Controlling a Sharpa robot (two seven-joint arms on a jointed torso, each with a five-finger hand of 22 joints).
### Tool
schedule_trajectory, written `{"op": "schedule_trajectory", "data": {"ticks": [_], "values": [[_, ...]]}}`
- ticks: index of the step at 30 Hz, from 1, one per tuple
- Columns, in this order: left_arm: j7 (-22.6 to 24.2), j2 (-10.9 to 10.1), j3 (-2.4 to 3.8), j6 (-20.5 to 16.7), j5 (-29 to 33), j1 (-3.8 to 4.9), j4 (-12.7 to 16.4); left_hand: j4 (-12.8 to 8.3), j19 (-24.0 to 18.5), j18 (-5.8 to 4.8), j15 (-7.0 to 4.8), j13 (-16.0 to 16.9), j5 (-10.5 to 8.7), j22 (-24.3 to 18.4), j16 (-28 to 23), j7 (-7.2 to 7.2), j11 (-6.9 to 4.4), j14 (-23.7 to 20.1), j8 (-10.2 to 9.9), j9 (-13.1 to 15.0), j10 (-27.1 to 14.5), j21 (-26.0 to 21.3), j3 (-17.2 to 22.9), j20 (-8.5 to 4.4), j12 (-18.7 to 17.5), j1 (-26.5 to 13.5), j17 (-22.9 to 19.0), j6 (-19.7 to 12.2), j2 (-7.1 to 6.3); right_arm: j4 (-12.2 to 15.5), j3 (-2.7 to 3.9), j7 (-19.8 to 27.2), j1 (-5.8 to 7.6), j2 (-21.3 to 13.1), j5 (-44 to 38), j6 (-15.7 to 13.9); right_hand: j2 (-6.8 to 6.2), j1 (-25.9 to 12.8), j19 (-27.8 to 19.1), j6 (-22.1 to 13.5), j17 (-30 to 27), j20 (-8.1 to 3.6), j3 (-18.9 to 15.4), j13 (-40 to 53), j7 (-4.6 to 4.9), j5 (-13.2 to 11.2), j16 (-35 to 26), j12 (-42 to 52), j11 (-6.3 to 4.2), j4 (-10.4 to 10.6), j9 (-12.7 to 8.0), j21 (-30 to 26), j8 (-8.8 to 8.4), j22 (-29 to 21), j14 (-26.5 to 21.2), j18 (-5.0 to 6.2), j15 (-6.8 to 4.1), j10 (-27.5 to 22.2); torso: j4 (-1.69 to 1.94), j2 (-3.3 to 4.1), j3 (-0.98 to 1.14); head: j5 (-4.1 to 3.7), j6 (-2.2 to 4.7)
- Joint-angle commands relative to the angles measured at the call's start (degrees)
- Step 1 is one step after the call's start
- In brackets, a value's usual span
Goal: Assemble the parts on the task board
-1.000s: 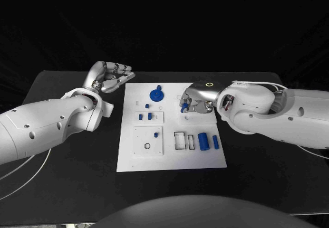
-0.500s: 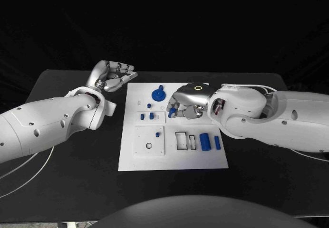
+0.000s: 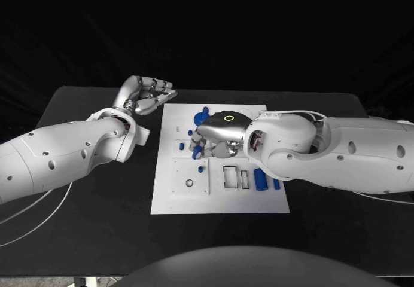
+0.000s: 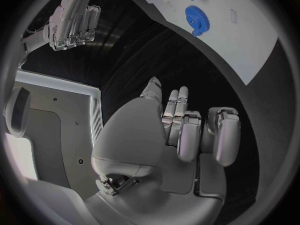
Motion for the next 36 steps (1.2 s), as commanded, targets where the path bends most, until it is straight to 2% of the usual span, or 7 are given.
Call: {"op": "schedule_trajectory", "data": {"ticks": [1, 11, 21, 36], "values": [[0.71, 0.19, 0.04, 0.76, -0.22, -0.01, 0.05, 0.05, 6.13, -0.42, 0.01, 0.01, 0.27, 15.1, 0.15, -0.08, -0.04, 6.06, -0.23, -0.06, 0.39, 0.14, -0.22, 0.0, 0.13, 0.14, 15.06, 0.45, 0.49, -0.8, 0.01, 3.01, -0.15, 0.97, 0.72, 2.65, -0.33, -0.15, 6.0, 1.02, 15.07, -0.27, 0.11, -0.08, -0.61, 0.12, 0.24, -0.24, 0.3, 0.5, -0.05, 0.26, 0.22, 15.09, 5.97, -0.39, -0.34, -0.21, -0.04, -0.01, -0.04, 0.15, 0.0], [0.74, 0.25, 0.05, 0.78, -0.22, -0.02, -0.03, 0.05, 6.13, -0.42, 0.01, 0.01, 0.27, 15.1, 0.15, -0.08, -0.04, 6.06, -0.23, -0.06, 0.39, 0.14, -0.22, 0.0, 0.13, 0.14, 15.06, 0.45, 0.49, -2.31, 0.01, 5.47, -0.78, 3.93, -0.6, 6.14, -0.45, -0.11, 6.0, 0.92, 15.07, -0.25, 0.16, -0.09, -0.55, 0.13, 0.24, -0.28, 0.4, 0.58, -0.09, 0.26, 0.1, 15.09, 5.97, -0.39, -0.26, -0.58, -0.05, 0.0, 0.05, 0.11, 0.0], [0.71, 0.07, 0.05, 0.81, -0.27, -0.02, 0.05, 0.05, 6.13, -0.42, 0.01, 0.0, 0.3, 15.1, 0.15, -0.08, -0.04, 6.06, -0.23, -0.07, 0.38, 0.14, -0.27, 0.0, 0.1, 0.24, 15.06, 0.45, 0.59, -3.15, 0.01, 6.17, -1.51, 5.35, -2.88, 9.86, -0.5, 0.11, 6.0, 0.77, 15.07, -0.22, 0.35, -0.09, -0.58, 0.12, 0.24, -0.28, 0.36, 0.54, -0.15, 0.26, -0.06, 15.09, 5.97, -0.39, -0.22, -0.93, -0.07, 0.0, -0.01, 0.18, 0.0], [0.72, -0.17, 0.06, 0.84, -0.36, -0.02, 0.23, 0.05, 6.13, -0.42, 0.01, 0.0, 0.3, 15.1, 0.15, -0.08, -0.04, 6.06, -0.23, -0.07, 0.38, 0.14, -0.28, 0.0, 0.1, 0.25, 15.06, 0.45, 0.6, -3.86, 0.01, 7.03, -2.18, 7.55, -8.88, 13.0, -0.61, 0.42, 6.0, 0.63, 15.07, -0.22, 0.62, -0.09, -0.69, 0.11, 0.24, -0.29, 0.24, 0.47, -0.21, 0.26, -0.26, 15.09, 5.97, -0.39, -0.23, -1.54, -0.02, 0.0, 0.03, 0.11, 0.0]]}}
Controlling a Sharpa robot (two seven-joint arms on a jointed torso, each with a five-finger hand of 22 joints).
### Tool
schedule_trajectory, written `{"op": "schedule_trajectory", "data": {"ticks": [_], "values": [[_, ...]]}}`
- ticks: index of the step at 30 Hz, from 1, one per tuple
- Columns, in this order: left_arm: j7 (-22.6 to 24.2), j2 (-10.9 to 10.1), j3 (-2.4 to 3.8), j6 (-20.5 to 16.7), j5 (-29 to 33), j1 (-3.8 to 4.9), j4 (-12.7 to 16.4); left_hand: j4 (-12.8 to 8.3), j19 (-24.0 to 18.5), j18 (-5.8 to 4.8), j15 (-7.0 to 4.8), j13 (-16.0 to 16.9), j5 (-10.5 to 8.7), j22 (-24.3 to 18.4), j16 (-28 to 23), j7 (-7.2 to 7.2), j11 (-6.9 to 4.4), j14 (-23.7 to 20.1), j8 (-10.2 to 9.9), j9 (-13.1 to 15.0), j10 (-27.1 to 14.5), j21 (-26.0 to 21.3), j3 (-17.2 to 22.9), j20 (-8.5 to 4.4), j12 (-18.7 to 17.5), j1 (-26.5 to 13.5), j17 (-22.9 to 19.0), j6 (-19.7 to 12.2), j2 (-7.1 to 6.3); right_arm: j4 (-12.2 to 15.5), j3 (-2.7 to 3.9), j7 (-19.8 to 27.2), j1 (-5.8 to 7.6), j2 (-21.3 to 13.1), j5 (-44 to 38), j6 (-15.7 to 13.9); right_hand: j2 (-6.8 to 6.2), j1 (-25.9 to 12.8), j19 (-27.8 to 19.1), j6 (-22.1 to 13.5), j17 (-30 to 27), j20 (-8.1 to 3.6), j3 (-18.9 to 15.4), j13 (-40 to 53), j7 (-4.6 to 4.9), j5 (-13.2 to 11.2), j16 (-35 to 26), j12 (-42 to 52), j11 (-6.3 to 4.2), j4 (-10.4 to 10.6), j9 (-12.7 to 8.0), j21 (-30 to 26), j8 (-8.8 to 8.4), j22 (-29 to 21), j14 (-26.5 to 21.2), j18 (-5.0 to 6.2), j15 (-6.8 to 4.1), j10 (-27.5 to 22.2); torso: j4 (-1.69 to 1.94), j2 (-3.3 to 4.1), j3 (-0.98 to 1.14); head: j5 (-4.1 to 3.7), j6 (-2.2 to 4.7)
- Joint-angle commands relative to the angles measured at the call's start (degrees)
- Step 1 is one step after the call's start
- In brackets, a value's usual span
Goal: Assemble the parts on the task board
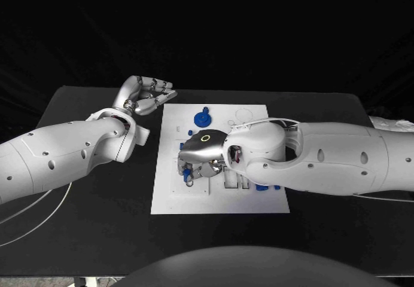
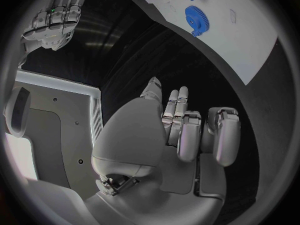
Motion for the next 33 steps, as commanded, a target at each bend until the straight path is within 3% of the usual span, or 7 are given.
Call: {"op": "schedule_trajectory", "data": {"ticks": [1, 7, 11, 19, 25, 30, 33], "values": [[0.7, 0.01, 0.04, 0.74, -0.3, 0.01, 0.2, 0.04, 6.13, -0.42, 0.01, 0.0, 0.3, 15.1, 0.15, -0.09, -0.04, 6.05, -0.23, -0.08, 0.38, 0.14, -0.28, 0.0, 0.1, 0.02, 15.08, 0.45, 0.38, -0.14, 0.02, 1.06, -0.16, 0.35, -4.39, 2.56, 0.07, 0.65, 6.0, 0.36, 15.09, -0.23, 0.23, -0.05, -0.57, 0.27, 0.23, -0.29, 0.12, 0.06, 0.07, 0.26, 0.0, 15.05, 5.97, -0.39, -0.24, -0.42, 0.02, -0.01, 0.0, 0.01, 0.0], [0.65, -0.2, 0.05, 0.64, -0.61, 0.02, 0.26, 0.04, 6.13, -0.42, 0.01, 0.0, 0.3, 15.1, 0.15, -0.09, -0.04, 6.05, -0.23, -0.08, 0.38, 0.14, -0.28, 0.0, 0.1, 0.02, 15.08, 0.45, 0.38, -0.7, 0.02, 1.21, -0.44, 1.33, -5.17, 2.53, 0.05, 0.7, 6.0, 0.32, 15.09, -0.23, 0.28, -0.04, -0.6, 0.28, 0.23, -0.28, 0.07, 0.05, 0.06, 0.26, -0.04, 15.05, 5.97, -0.39, -0.25, -0.51, -0.15, -0.03, -0.01, 0.08, 0.0], [0.66, -0.24, 0.05, 0.57, -0.82, 0.02, 0.32, 0.04, 6.13, -0.42, 0.01, 0.0, 0.3, 15.1, 0.15, -0.09, -0.04, 6.05, -0.23, -0.08, 0.38, 0.14, -0.28, 0.0, 0.1, 0.02, 15.08, 0.45, 0.38, -0.95, 0.01, 0.86, -0.5, 1.7, -5.35, 3.24, 0.07, 0.72, 6.0, 0.29, 15.09, -0.24, 0.33, -0.04, -0.59, 0.28, 0.23, -0.27, 0.07, 0.06, 0.05, 0.26, -0.07, 15.05, 5.97, -0.39, -0.26, -0.56, 0.05, -0.04, -0.03, -0.14, 0.0], [0.71, -0.35, 0.05, 0.46, -0.93, 0.02, 0.39, 0.05, 6.13, -0.42, 0.01, 0.0, 0.31, 15.1, 0.15, -0.09, -0.04, 6.05, -0.23, -0.08, 0.37, 0.14, -0.33, -0.01, 0.08, 0.11, 15.08, 0.46, 0.47, -1.25, 0.0, -0.2, -0.69, 1.87, -5.43, 4.8, 0.07, 0.63, 6.0, 0.14, 15.09, -0.24, 0.37, -0.04, -0.54, 0.28, 0.23, -0.27, 0.11, 0.18, 0.0, 0.26, -0.2, 15.05, 5.97, -0.39, -0.27, -0.74, -0.12, -0.05, -0.01, -0.02, 0.0], [0.76, -0.33, 0.05, 0.44, -0.94, 0.02, 0.38, 0.05, 6.13, -0.42, 0.01, -0.01, 0.32, 15.1, 0.15, -0.09, -0.04, 6.05, -0.24, -0.08, 0.37, 0.14, -0.35, -0.01, 0.08, 0.14, 15.08, 0.46, 0.51, -1.53, -0.02, -0.61, -0.92, 1.91, -5.44, 5.76, 0.0, 0.56, 6.0, -0.05, 15.09, -0.24, 0.41, -0.04, -0.5, 0.27, 0.23, -0.27, 0.14, 0.28, -0.05, 0.26, -0.35, 15.05, 5.97, -0.39, -0.26, -0.98, 0.05, 0.03, 0.03, -0.35, 0.0], [0.75, -0.35, 0.05, 0.44, -0.94, 0.02, 0.34, 0.05, 6.13, -0.42, 0.01, -0.01, 0.32, 15.1, 0.15, -0.09, -0.04, 6.05, -0.24, -0.08, 0.37, 0.14, -0.35, -0.01, 0.08, 0.14, 15.08, 0.46, 0.51, -1.82, -0.02, -0.63, -1.09, 2.12, -5.44, 5.88, 0.01, 0.55, 6.0, -0.07, 15.09, -0.24, 0.42, -0.04, -0.49, 0.28, 0.23, -0.27, 0.15, 0.3, -0.06, 0.26, -0.37, 15.05, 5.97, -0.39, -0.25, -1.01, -0.05, -0.01, 0.09, -0.37, 0.0], [0.77, -0.3, 0.05, 0.43, -0.94, 0.02, 0.32, 0.05, 6.13, -0.42, 0.01, -0.01, 0.32, 15.1, 0.15, -0.09, -0.04, 6.05, -0.24, -0.08, 0.37, 0.14, -0.35, -0.01, 0.08, 0.14, 15.08, 0.46, 0.51, -1.96, -0.03, -0.65, -1.24, 2.19, -5.44, 6.01, 0.01, 0.55, 6.0, -0.07, 15.09, -0.24, 0.42, -0.04, -0.49, 0.28, 0.23, -0.27, 0.15, 0.3, -0.06, 0.26, -0.37, 15.05, 5.97, -0.39, -0.25, -1.01, -0.02, 0.0, 0.0, -0.46, 0.0]]}}
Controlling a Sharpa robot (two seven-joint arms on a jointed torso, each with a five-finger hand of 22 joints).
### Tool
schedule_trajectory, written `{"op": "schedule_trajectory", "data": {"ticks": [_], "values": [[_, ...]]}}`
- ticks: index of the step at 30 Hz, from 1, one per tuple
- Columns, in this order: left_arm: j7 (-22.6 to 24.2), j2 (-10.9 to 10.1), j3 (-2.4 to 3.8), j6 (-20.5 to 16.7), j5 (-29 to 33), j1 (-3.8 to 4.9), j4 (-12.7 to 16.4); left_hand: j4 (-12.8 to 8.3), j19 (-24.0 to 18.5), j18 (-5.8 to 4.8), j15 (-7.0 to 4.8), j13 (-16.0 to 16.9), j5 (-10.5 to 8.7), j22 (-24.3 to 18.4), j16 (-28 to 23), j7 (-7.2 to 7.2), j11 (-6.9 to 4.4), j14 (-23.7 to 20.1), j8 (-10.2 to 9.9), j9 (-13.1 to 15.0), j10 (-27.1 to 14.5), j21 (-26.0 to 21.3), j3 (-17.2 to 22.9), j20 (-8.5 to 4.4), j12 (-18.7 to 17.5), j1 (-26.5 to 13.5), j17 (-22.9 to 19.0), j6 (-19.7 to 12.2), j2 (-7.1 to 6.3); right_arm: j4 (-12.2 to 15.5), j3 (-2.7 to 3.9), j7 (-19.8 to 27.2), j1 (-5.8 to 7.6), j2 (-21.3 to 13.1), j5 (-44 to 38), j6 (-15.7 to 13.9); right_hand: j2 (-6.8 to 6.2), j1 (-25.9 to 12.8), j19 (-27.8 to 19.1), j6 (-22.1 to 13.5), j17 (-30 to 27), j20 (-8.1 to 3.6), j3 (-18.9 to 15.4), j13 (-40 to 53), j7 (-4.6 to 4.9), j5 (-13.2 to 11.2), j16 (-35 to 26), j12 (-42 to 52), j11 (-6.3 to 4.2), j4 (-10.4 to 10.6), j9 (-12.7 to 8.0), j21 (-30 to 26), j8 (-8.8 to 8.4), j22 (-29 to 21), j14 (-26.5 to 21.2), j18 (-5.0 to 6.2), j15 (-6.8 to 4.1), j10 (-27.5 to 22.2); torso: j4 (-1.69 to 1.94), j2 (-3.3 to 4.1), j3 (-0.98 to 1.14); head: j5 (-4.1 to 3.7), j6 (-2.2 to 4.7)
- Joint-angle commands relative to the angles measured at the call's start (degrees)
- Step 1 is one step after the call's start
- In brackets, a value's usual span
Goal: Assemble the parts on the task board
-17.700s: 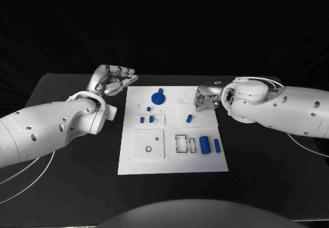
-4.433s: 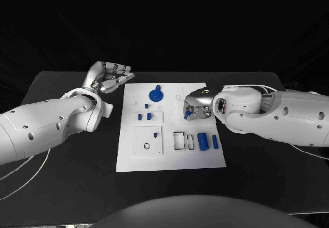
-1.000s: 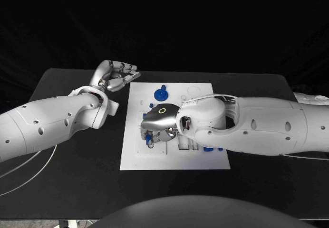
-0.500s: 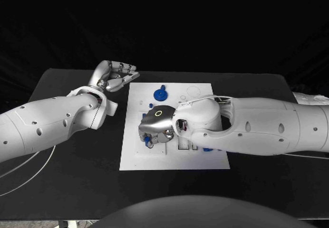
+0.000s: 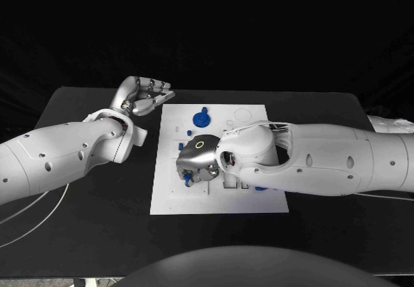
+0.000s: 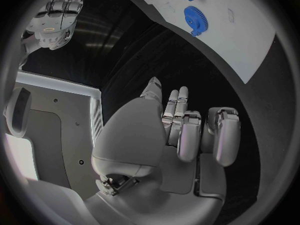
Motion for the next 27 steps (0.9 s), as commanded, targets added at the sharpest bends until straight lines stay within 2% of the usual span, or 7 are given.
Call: {"op": "schedule_trajectory", "data": {"ticks": [1, 11, 27], "values": [[0.75, 0.13, 0.05, 0.45, -0.33, 0.02, 0.09, 0.05, 6.13, -0.42, 0.01, -0.01, 0.32, 15.1, 0.15, -0.09, -0.04, 6.05, -0.24, -0.09, 0.37, 0.14, -0.36, -0.01, 0.08, 0.15, 15.09, 0.46, 0.51, -0.15, -0.01, -0.44, -0.18, 0.08, -0.96, 1.64, -0.01, 0.51, 6.0, -0.19, 15.1, -0.25, 0.26, -0.05, -0.15, 0.12, 0.23, -0.27, -0.06, 0.14, -0.02, 0.26, 0.21, 15.08, 5.97, -0.39, -0.25, -0.39, 0.01, 0.02, -0.07, -0.08, 0.0], [0.88, 0.23, 0.06, 0.27, -0.33, 0.02, 0.1, 0.05, 6.13, -0.42, 0.01, -0.01, 0.32, 15.1, 0.15, -0.08, -0.04, 6.05, -0.24, -0.09, 0.35, 0.14, -0.42, -0.01, 0.05, 0.21, 15.09, 0.45, 0.57, -0.58, -0.02, -0.97, -0.51, 0.13, -0.94, 0.97, -0.06, 0.52, 6.0, -0.38, 15.1, -0.24, 0.35, -0.05, -0.11, 0.12, 0.23, -0.27, -0.04, 0.17, -0.08, 0.26, 0.06, 15.08, 5.97, -0.39, -0.23, -0.64, 0.02, -0.01, -0.06, -0.47, 0.0], [0.88, 0.15, 0.06, 0.18, -0.33, 0.02, 0.28, 0.05, 6.13, -0.42, 0.01, -0.01, 0.33, 15.1, 0.15, -0.09, -0.04, 6.05, -0.24, -0.09, 0.35, 0.14, -0.43, -0.01, 0.05, 0.24, 15.09, 0.46, 0.61, -1.28, -0.1, -1.4, -1.0, 0.58, -0.97, 0.58, -0.89, 0.1, 6.0, -0.85, 15.1, -0.14, 0.16, -0.03, 0.15, 0.12, 0.23, -0.23, 0.2, 0.41, -0.22, 0.26, -0.37, 15.08, 5.97, -0.39, -0.07, -1.29, 0.04, 0.03, -0.08, -0.42, 0.0]]}}
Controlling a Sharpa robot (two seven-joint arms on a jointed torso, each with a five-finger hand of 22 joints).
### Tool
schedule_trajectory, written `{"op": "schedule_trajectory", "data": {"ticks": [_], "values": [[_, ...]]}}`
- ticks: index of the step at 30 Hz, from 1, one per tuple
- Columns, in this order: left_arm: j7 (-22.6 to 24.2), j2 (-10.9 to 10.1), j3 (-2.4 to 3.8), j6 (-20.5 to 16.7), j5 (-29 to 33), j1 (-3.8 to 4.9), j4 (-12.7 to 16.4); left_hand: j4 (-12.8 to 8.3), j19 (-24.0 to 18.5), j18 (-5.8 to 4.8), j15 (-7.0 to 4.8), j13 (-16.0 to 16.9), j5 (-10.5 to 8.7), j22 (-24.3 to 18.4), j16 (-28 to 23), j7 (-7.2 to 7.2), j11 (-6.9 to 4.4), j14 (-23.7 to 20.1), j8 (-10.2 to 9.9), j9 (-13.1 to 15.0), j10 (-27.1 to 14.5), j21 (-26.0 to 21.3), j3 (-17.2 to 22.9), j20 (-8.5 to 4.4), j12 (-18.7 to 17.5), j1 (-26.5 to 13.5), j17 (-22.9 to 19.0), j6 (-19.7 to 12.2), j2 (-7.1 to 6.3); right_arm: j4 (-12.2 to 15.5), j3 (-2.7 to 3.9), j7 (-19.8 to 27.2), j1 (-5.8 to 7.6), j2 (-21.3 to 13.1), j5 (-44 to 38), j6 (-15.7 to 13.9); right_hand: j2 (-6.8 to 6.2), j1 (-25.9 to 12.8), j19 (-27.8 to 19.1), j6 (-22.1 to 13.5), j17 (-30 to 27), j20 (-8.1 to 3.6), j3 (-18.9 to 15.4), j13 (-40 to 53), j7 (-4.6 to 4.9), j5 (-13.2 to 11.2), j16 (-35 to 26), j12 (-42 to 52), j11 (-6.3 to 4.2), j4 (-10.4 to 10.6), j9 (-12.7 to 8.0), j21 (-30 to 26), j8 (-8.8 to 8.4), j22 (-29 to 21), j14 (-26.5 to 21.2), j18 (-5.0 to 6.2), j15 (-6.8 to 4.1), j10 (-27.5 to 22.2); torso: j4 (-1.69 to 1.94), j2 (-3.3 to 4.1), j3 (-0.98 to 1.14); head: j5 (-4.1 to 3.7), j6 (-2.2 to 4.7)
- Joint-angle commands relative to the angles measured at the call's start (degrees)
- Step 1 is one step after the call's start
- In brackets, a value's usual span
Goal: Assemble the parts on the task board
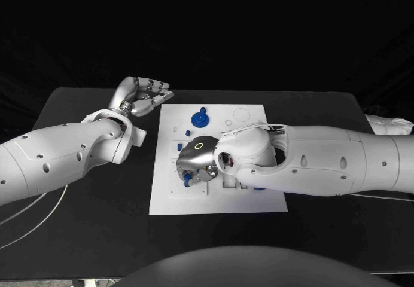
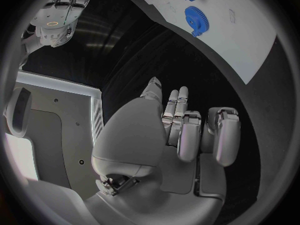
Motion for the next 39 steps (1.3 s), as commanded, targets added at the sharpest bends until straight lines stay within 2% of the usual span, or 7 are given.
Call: {"op": "schedule_trajectory", "data": {"ticks": [1, 13, 18, 22, 26, 30, 39], "values": [[0.77, 0.06, 0.05, 0.21, -0.26, 0.02, 0.21, 0.05, 6.13, -0.42, 0.01, -0.01, 0.33, 15.1, 0.15, -0.09, -0.04, 6.05, -0.24, -0.09, 0.35, 0.14, -0.43, -0.01, 0.05, 0.0, 15.1, 0.46, 0.37, -0.05, -0.07, -0.48, -0.12, 0.08, -0.85, 0.52, -0.94, -0.16, 6.0, -0.28, 15.06, -0.13, -0.04, -0.03, 0.13, 0.16, 0.24, -0.22, 0.07, 0.26, -0.02, 0.26, -0.24, 15.09, 5.97, -0.39, -0.06, -0.38, 0.02, 0.01, -0.03, 0.08, 0.0], [0.7, -0.01, 0.06, 0.17, -0.26, 0.03, 0.31, 0.04, 6.13, -0.42, 0.0, -0.01, 0.36, 15.1, 0.15, -0.11, -0.05, 6.05, -0.23, -0.09, 0.36, 0.14, -0.45, -0.02, 0.04, 0.17, 15.1, 0.49, 0.57, 0.27, -0.08, -0.34, -0.15, -0.05, -0.65, 1.17, -1.93, -0.86, 6.0, -1.57, 15.06, -0.05, -0.46, -0.1, 0.24, 0.14, 0.24, -0.37, 0.16, 0.73, -0.34, 0.26, -1.04, 15.09, 5.97, -0.39, 0.03, -1.72, -0.01, 0.05, 0.01, 0.55, 0.0], [0.7, -0.04, 0.06, 0.17, -0.26, 0.03, 0.35, 0.04, 6.13, -0.42, 0.0, -0.01, 0.36, 15.1, 0.15, -0.11, -0.05, 6.05, -0.23, -0.09, 0.36, 0.14, -0.46, -0.02, 0.04, 0.18, 15.1, 0.49, 0.58, 0.34, -0.08, -0.4, -0.15, -0.21, -0.27, 1.15, -4.52, -2.66, 6.0, -8.15, 15.06, 0.66, -2.21, -0.17, 2.53, 0.24, 0.24, -0.49, 2.1, 1.26, -0.95, 0.26, -1.43, 15.09, 5.97, -0.39, 1.3, -7.74, -0.06, 0.02, 0.0, 0.41, 0.0], [0.71, -0.02, 0.06, 0.16, -0.26, 0.03, 0.27, 0.04, 6.13, -0.42, 0.0, -0.01, 0.36, 15.1, 0.15, -0.11, -0.05, 6.05, -0.23, -0.09, 0.36, 0.14, -0.46, -0.02, 0.04, 0.18, 15.1, 0.49, 0.58, 0.37, -0.09, -0.23, -0.16, -0.44, 0.03, -0.34, -5.31, -4.39, 6.0, -13.9, 15.06, 1.8, -3.57, 0.01, 4.11, 0.15, 0.24, -0.27, 3.62, 1.14, -0.81, 0.26, -1.39, 15.09, 5.97, -0.39, 2.9, -12.69, -0.03, 0.03, 0.01, 0.38, 0.0], [0.73, 0.05, 0.06, 0.22, -0.26, 0.03, 0.23, 0.04, 6.13, -0.42, 0.0, -0.01, 0.36, 15.1, 0.15, -0.11, -0.05, 6.05, -0.23, -0.09, 0.36, 0.14, -0.46, -0.02, 0.04, 0.18, 15.1, 0.49, 0.58, 0.45, -0.09, -0.1, -0.18, -0.81, 0.48, -2.96, -5.57, -5.37, 6.0, -16.7, 15.06, 2.18, -4.37, 0.08, 4.46, 0.14, 0.24, -0.18, 3.96, 1.07, -0.86, 0.26, -1.43, 15.09, 5.97, -0.39, 3.18, -14.04, -0.03, 0.03, 0.05, 0.37, 0.0], [0.75, 0.15, 0.06, 0.29, -0.26, 0.03, 0.16, 0.04, 6.13, -0.42, 0.0, -0.01, 0.36, 15.1, 0.15, -0.11, -0.05, 6.05, -0.23, -0.09, 0.36, 0.14, -0.46, -0.02, 0.04, 0.18, 15.1, 0.49, 0.58, 0.46, -0.1, 0.22, -0.3, -1.47, 1.16, -6.29, -5.48, -5.65, 6.0, -15.55, 15.06, 2.28, -4.56, 0.15, 4.46, 0.14, 0.24, -0.02, 3.98, 1.04, -0.67, 0.26, -1.16, 15.09, 5.97, -0.39, 3.19, -13.97, -0.02, 0.0, 0.06, 0.35, 0.0], [0.75, 0.33, 0.05, 0.42, -0.26, 0.03, -0.14, 0.04, 6.13, -0.42, 0.0, -0.01, 0.36, 15.1, 0.15, -0.11, -0.05, 6.05, -0.23, -0.09, 0.37, 0.14, -0.51, -0.02, 0.03, 0.29, 15.1, 0.49, 0.66, 2.0, -0.06, 4.04, 0.73, -6.51, 16.35, -20.49, -4.87, -6.27, 6.0, -11.34, 15.06, 2.74, -5.32, 0.49, 4.16, 0.15, 0.24, 1.17, 3.79, 0.78, 0.03, 0.26, 0.0, 15.09, 5.97, -0.39, 3.13, -10.67, -0.02, -0.06, 0.0, 0.38, 0.0]]}}
